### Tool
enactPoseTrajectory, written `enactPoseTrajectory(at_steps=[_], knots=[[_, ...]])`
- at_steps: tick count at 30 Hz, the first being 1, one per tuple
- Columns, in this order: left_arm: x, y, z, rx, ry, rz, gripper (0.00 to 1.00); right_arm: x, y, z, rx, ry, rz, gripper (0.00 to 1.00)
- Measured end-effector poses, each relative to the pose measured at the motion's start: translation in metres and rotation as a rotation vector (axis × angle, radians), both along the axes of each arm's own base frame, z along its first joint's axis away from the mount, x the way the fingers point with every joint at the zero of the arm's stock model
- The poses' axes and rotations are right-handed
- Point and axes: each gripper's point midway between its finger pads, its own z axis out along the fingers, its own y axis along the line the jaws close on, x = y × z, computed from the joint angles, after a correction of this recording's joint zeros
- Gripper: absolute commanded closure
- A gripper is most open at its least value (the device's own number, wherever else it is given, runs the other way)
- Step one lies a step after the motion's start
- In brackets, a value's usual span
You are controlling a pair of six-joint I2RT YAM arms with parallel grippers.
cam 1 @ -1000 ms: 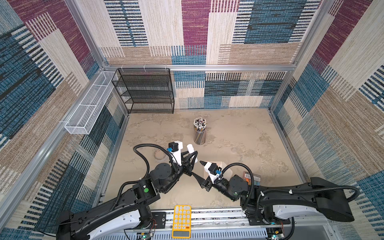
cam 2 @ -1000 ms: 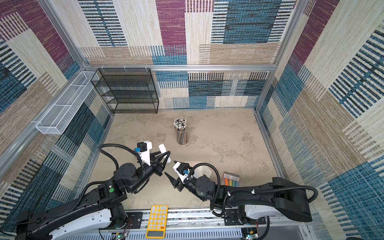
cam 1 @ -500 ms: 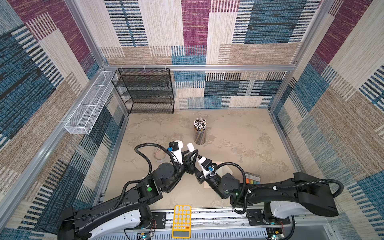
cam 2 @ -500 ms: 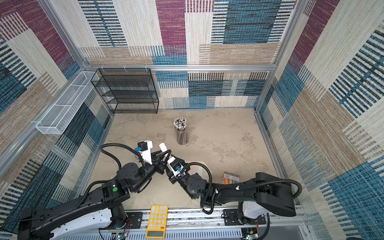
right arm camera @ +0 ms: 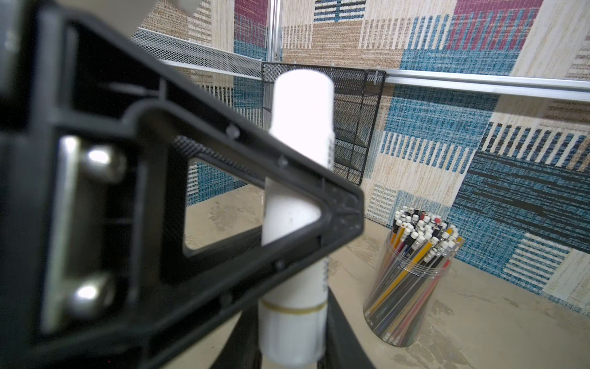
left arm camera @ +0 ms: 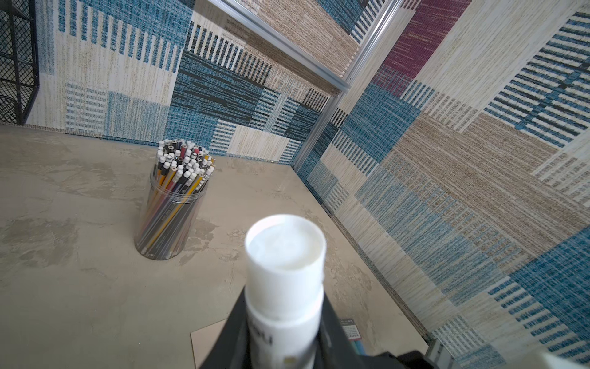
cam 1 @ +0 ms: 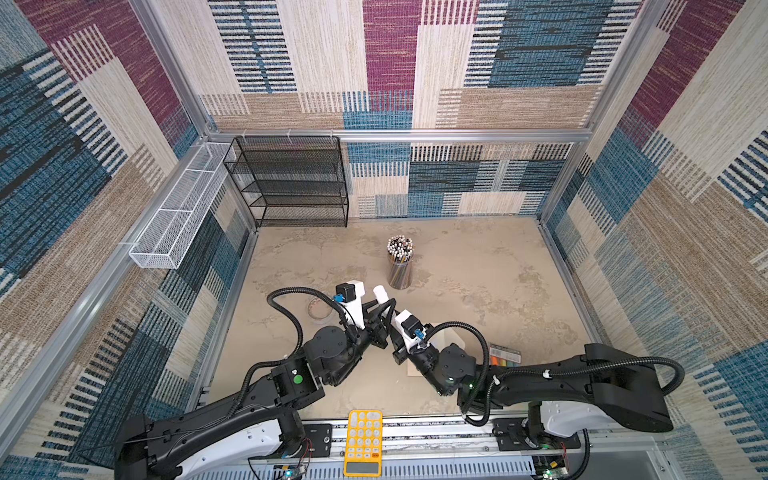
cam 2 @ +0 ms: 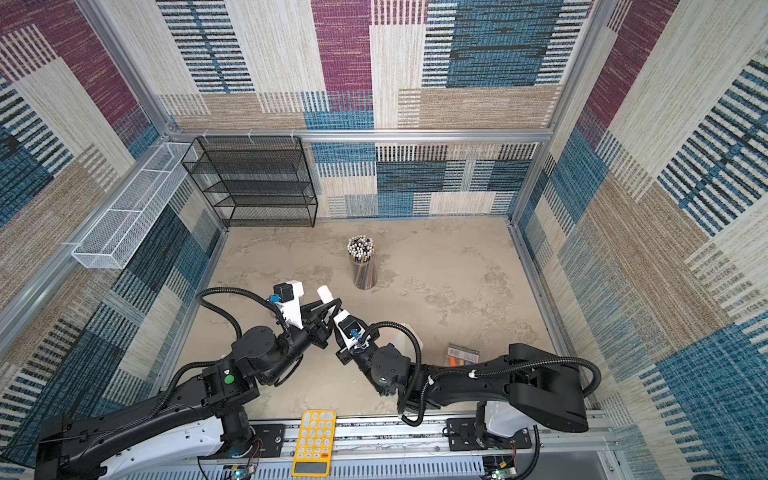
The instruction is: Place the letter into the envelope and seal it
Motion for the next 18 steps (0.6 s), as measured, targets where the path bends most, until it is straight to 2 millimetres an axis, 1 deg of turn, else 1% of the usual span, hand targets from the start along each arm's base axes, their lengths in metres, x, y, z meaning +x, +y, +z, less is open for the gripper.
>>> enactPoseTrajectory(at_steps=[10, 18], knots=[[0.0008, -0.0008, -0.0057, 0.005, 0.008, 0.002, 1.00, 0.0009, -0.0010, -0.0052, -0.023, 0.010, -0.007, 0.83], [-0.0025, -0.0018, -0.0052, -0.011, 0.013, -0.018, 1.00, -0.0035, -0.0023, -0.0024, -0.024, 0.033, 0.022, 0.84]])
